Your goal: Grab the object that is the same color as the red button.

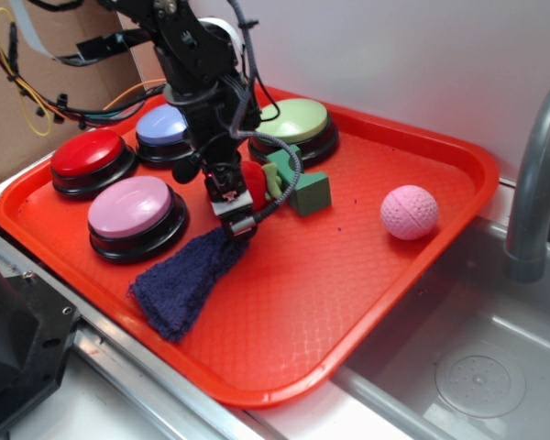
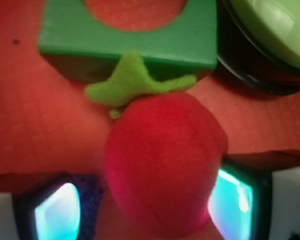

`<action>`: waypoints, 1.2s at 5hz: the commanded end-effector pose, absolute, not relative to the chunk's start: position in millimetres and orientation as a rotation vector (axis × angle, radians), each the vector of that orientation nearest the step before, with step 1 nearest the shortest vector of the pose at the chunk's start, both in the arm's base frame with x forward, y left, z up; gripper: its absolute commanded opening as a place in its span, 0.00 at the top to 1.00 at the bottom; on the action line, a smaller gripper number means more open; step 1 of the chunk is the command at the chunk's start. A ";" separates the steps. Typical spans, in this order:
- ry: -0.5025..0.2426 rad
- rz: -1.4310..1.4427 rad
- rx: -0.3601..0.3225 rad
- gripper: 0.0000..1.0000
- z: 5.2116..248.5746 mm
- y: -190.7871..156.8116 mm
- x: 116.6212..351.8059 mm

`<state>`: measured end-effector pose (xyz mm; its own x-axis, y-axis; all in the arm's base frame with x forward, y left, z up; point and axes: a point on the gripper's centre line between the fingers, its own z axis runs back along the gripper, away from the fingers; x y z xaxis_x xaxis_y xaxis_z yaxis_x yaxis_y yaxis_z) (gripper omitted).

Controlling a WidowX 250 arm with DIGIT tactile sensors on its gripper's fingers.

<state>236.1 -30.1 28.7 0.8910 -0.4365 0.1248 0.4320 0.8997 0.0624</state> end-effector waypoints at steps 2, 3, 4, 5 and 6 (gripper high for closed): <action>-0.169 -0.352 0.026 1.00 34.3 -23.7 246.0; -0.108 -0.287 -0.011 1.00 47.2 -21.1 242.1; -0.107 -0.215 -0.042 1.00 78.5 -24.7 237.2; -0.144 -0.144 -0.068 1.00 118.7 -36.6 228.4; -0.182 -0.129 -0.083 1.00 152.9 -47.5 214.5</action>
<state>206.8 -43.9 135.7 0.9854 -0.1201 0.1210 0.1298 0.9887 -0.0756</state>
